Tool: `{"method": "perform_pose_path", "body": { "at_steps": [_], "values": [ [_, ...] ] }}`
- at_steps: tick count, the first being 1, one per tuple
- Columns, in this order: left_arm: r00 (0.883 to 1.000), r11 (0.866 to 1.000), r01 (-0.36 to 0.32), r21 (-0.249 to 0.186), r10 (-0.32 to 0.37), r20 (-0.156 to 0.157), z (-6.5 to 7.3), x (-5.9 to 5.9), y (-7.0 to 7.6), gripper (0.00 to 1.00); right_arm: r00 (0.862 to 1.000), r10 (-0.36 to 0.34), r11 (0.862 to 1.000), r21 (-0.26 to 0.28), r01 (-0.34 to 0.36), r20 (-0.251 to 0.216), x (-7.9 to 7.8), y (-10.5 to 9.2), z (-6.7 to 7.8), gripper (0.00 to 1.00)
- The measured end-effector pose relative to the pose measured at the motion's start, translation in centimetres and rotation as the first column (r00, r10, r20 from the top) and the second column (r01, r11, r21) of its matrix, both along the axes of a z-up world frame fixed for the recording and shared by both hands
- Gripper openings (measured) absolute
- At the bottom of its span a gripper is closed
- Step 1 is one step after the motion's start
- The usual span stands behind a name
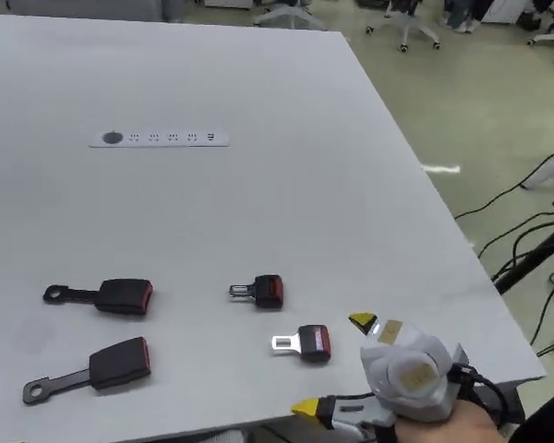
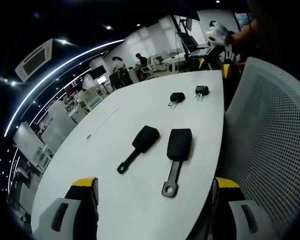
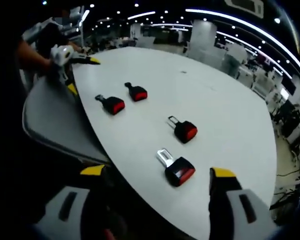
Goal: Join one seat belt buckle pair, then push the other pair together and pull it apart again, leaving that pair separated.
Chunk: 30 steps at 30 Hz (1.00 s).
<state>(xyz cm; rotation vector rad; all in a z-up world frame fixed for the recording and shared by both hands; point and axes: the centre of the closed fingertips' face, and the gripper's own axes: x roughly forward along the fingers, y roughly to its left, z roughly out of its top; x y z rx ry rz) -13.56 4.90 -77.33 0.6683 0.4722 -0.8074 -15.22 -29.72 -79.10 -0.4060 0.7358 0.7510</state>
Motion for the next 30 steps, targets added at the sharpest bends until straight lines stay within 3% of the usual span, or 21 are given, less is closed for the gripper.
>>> {"method": "perform_pose_path", "body": {
  "at_steps": [3, 8, 14, 16, 23, 27, 30],
  "values": [
    [1.0, 1.0, 0.004, -0.015, -0.004, 0.01, 0.4, 0.0, -0.1, 0.96, 0.998, 0.064, 0.998, -0.017, -0.064, 0.025, 0.0, 1.1, -0.2, 0.87],
    [1.0, 1.0, 0.01, -0.011, -0.01, 0.019, 0.4, 0.1, -0.1, 0.95, 0.994, 0.109, 0.993, -0.045, -0.108, 0.03, 0.6, 1.8, -0.2, 0.85],
    [0.999, 0.999, 0.034, 0.023, -0.033, -0.015, -0.5, -0.5, 0.1, 0.94, 0.99, 0.13, 0.989, -0.081, -0.126, 0.049, 1.3, 1.0, 0.8, 0.82],
    [0.999, 0.998, 0.047, 0.036, -0.046, -0.016, -0.5, -0.7, 0.0, 0.94, 0.99, 0.139, 0.988, -0.072, -0.137, 0.027, 1.1, 0.9, 0.9, 0.78],
    [0.998, 0.998, 0.05, 0.042, -0.049, -0.037, -0.5, -0.9, 0.1, 0.91, 0.99, 0.137, 0.988, -0.07, -0.135, 0.023, 1.0, 0.6, 1.3, 0.72],
    [0.996, 0.997, 0.06, 0.041, -0.058, -0.065, -0.5, -1.0, 0.1, 0.85, 0.988, 0.156, 0.986, -0.07, -0.154, 0.017, 0.7, 0.6, 1.4, 0.67],
    [0.994, 0.999, 0.044, 0.029, -0.041, -0.103, -0.5, -0.9, 0.1, 0.84, 0.986, 0.168, 0.983, -0.077, -0.167, 0.015, 0.7, 0.5, 1.5, 0.65]
  ]
}}
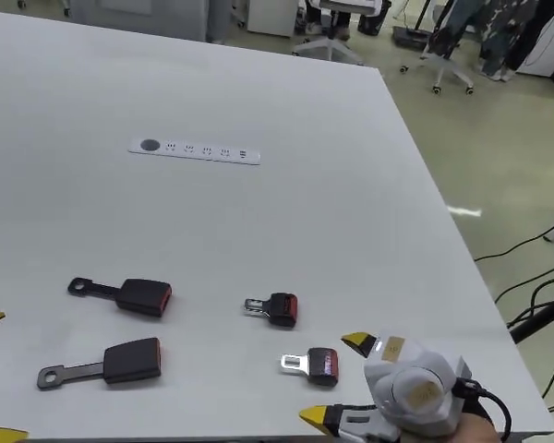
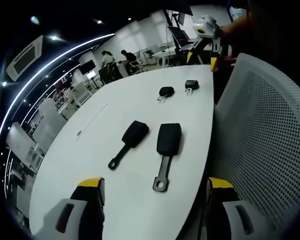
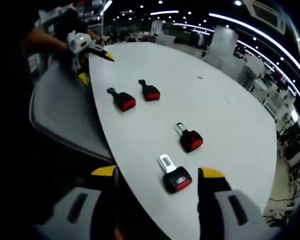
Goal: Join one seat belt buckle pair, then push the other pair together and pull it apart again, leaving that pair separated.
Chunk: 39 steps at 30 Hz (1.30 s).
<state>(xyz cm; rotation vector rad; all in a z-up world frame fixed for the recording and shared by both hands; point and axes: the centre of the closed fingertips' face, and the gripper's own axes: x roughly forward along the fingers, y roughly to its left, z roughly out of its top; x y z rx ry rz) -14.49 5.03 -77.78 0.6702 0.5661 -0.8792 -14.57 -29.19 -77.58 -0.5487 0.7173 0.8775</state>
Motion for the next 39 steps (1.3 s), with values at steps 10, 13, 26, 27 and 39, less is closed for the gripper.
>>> {"method": "perform_pose_path", "body": {
  "at_steps": [10, 13, 26, 27, 39],
  "values": [
    [0.997, 0.998, 0.069, 0.009, -0.068, -0.037, 0.1, 1.0, -2.6, 0.81, 0.998, 0.061, 0.998, -0.034, -0.062, -0.003, 0.6, -0.2, -0.3, 0.59],
    [0.996, 0.999, 0.051, 0.003, -0.051, -0.068, -0.2, 1.8, -3.3, 0.73, 0.997, 0.071, 0.996, -0.05, -0.072, -0.011, 0.8, -0.2, -0.6, 0.59],
    [0.973, 0.999, 0.055, -0.002, -0.054, -0.224, -3.0, 3.5, -7.0, 0.61, 0.983, 0.171, 0.976, -0.126, -0.179, -0.067, 2.1, -0.9, -3.6, 0.46],
    [0.973, 0.998, 0.071, 0.0, -0.069, -0.221, -3.2, 3.6, -7.4, 0.61, 0.983, 0.174, 0.974, -0.133, -0.181, -0.067, 2.5, -0.9, -3.8, 0.46],
    [0.927, 0.983, 0.17, 0.069, -0.136, -0.349, -6.9, 3.2, -8.7, 0.57, 0.953, 0.255, 0.934, -0.211, -0.287, -0.165, 4.7, -1.8, -7.2, 0.43]
  ]
}}
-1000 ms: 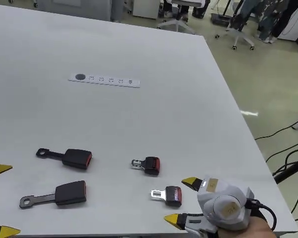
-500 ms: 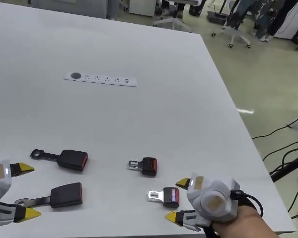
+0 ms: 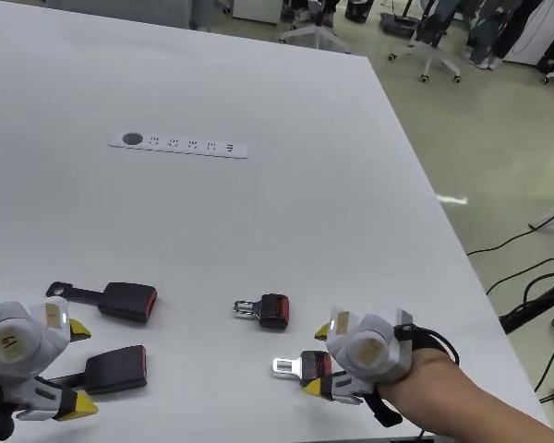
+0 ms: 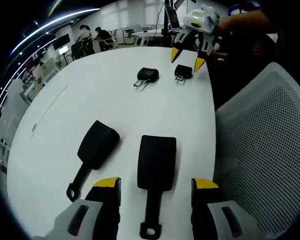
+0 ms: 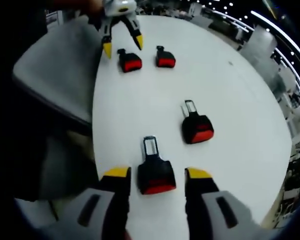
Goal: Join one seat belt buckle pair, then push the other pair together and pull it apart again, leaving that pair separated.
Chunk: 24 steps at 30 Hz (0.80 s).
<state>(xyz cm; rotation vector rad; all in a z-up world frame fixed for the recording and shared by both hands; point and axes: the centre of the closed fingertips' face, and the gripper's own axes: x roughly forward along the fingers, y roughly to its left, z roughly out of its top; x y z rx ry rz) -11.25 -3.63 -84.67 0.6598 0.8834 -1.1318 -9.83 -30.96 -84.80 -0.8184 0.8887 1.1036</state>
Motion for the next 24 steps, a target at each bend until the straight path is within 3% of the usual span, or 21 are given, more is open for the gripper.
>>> {"method": "perform_pose_path", "body": {
  "at_steps": [4, 7, 10, 14, 17, 21, 22, 24],
  "values": [
    [1.0, 1.0, 0.025, 0.011, -0.025, -0.008, -0.5, 0.1, -0.4, 0.54, 0.998, 0.02, 1.0, -0.009, -0.02, -0.063, -0.7, -0.5, -0.9, 0.4],
    [1.0, 0.999, 0.021, 0.025, -0.021, 0.019, -0.7, 0.8, -0.5, 0.55, 0.997, 0.028, 0.999, -0.028, -0.031, -0.075, -0.4, -0.8, -1.6, 0.4],
    [0.999, 0.999, 0.036, 0.021, -0.036, -0.004, -0.8, 0.6, -0.7, 0.49, 0.995, 0.028, 0.999, -0.03, -0.031, -0.096, -0.2, -0.9, -1.8, 0.35],
    [0.998, 0.998, 0.067, 0.015, -0.067, -0.016, -0.9, 0.6, -1.3, 0.53, 0.995, 0.022, 0.999, -0.023, -0.024, -0.099, 0.3, -0.8, -2.0, 0.34],
    [0.993, 0.991, 0.115, 0.063, -0.114, -0.018, -1.4, 0.6, -1.2, 0.49, 0.994, 0.037, 0.999, -0.017, -0.039, -0.102, 0.5, -0.7, -2.1, 0.33],
    [0.986, 0.983, 0.164, 0.079, -0.162, -0.034, -1.9, 0.2, -1.4, 0.38, 0.992, 0.06, 0.998, -0.029, -0.064, -0.114, 0.4, -0.7, -2.1, 0.33],
    [0.982, 0.981, 0.184, 0.062, -0.181, -0.06, -2.0, -0.1, -1.3, 0.36, 0.991, 0.067, 0.997, -0.033, -0.071, -0.114, 0.4, -0.6, -2.1, 0.33],
    [0.983, 0.981, 0.18, 0.076, -0.177, -0.042, -1.8, 0.5, -1.3, 0.34, 0.99, 0.082, 0.995, -0.044, -0.087, -0.116, 0.4, -0.7, -2.3, 0.33]
  ]
}}
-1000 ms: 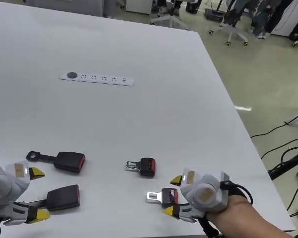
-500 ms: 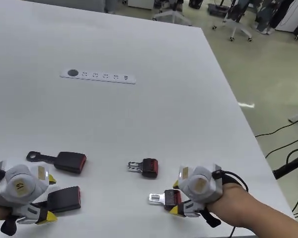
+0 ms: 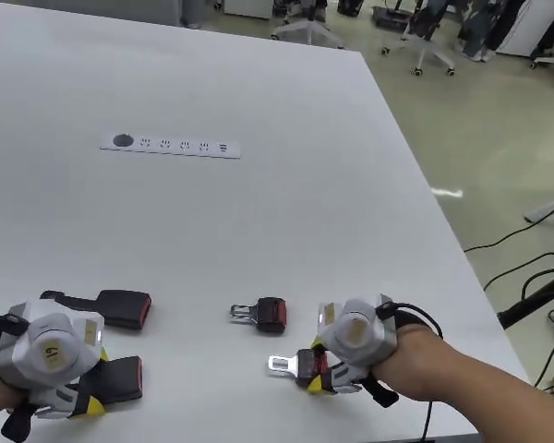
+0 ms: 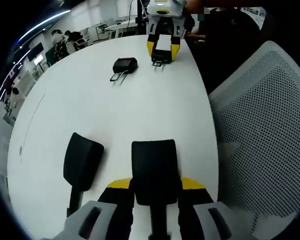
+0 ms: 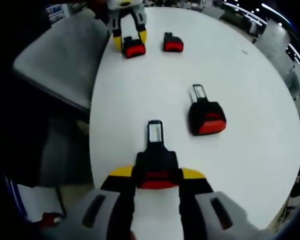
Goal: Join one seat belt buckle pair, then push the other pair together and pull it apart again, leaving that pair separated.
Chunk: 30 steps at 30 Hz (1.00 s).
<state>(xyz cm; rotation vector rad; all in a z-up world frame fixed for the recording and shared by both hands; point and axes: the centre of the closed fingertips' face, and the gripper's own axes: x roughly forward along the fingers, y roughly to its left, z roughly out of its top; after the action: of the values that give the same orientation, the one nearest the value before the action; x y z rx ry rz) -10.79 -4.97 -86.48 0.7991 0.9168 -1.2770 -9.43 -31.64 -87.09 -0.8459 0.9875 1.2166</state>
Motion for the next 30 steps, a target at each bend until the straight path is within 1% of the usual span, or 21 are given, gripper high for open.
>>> {"method": "perform_pose_path", "body": {
  "at_steps": [1, 2, 3, 5, 7, 11, 15, 18, 19, 20, 23, 25, 26, 30],
  "values": [
    [1.0, 1.0, 0.005, 0.021, -0.005, -0.019, -0.1, -0.3, 0.1, 0.34, 1.0, 0.006, 1.0, -0.005, -0.006, 0.001, 0.0, 0.0, -0.1, 0.33],
    [0.999, 0.998, 0.045, 0.045, -0.045, -0.016, 0.0, -0.3, 0.2, 0.34, 1.0, 0.012, 1.0, -0.012, -0.012, 0.001, 0.0, 0.1, 0.0, 0.33],
    [0.996, 0.995, 0.084, 0.05, -0.084, -0.009, 0.0, -0.3, 0.1, 0.34, 1.0, 0.025, 1.0, -0.018, -0.025, 0.004, -0.1, 0.1, 0.0, 0.33],
    [0.997, 0.996, 0.073, 0.053, -0.072, -0.017, -0.1, -0.2, 0.2, 0.33, 0.999, 0.039, 0.999, -0.028, -0.039, 0.006, -0.1, 0.1, -0.1, 0.33],
    [0.995, 0.994, 0.098, 0.054, -0.098, -0.011, -0.2, -0.1, 0.3, 0.33, 0.998, 0.059, 0.998, -0.036, -0.059, 0.005, -0.1, 0.1, -0.1, 0.33],
    [0.995, 0.994, 0.102, 0.047, -0.101, -0.013, -0.3, 0.1, 0.4, 0.33, 0.997, 0.071, 0.997, -0.044, -0.071, 0.002, -0.1, 0.1, -0.3, 0.34],
    [0.996, 0.995, 0.084, 0.045, -0.083, -0.015, -0.4, 0.1, 0.3, 0.33, 0.998, 0.065, 0.997, -0.045, -0.065, -0.004, -0.1, 0.1, -0.3, 0.34],
    [0.997, 0.996, 0.076, 0.053, -0.076, -0.014, -0.5, 0.0, 0.3, 0.33, 0.998, 0.066, 0.997, -0.045, -0.066, 0.001, -0.1, 0.1, -0.3, 0.34],
    [0.997, 0.995, 0.077, 0.06, -0.077, -0.012, -0.5, 0.0, 0.3, 0.33, 0.998, 0.064, 0.997, -0.046, -0.063, 0.003, -0.1, 0.1, -0.3, 0.34],
    [0.997, 0.993, 0.081, 0.08, -0.081, -0.01, -0.6, -0.1, 0.2, 0.33, 0.998, 0.057, 0.997, -0.046, -0.057, 0.003, -0.1, 0.1, -0.3, 0.34],
    [0.997, 0.991, 0.083, 0.108, -0.082, -0.01, -0.7, -0.1, 0.2, 0.33, 0.999, 0.04, 0.999, -0.037, -0.04, 0.007, -0.3, 0.6, -0.2, 0.34],
    [0.996, 0.99, 0.086, 0.11, -0.085, -0.014, -0.7, 0.0, 0.2, 0.33, 1.0, 0.026, 0.999, -0.028, -0.026, 0.012, -0.3, 1.0, -0.2, 0.34],
    [0.996, 0.991, 0.087, 0.107, -0.086, -0.017, -0.7, 0.0, 0.3, 0.33, 1.0, 0.02, 1.0, -0.021, -0.02, 0.022, -0.3, 1.4, -0.1, 0.34],
    [0.996, 0.991, 0.089, 0.1, -0.088, -0.013, -0.7, 0.0, 0.2, 0.33, 1.0, -0.007, 1.0, 0.007, 0.007, 0.03, -0.2, 2.3, -0.1, 0.33]
  ]
}}
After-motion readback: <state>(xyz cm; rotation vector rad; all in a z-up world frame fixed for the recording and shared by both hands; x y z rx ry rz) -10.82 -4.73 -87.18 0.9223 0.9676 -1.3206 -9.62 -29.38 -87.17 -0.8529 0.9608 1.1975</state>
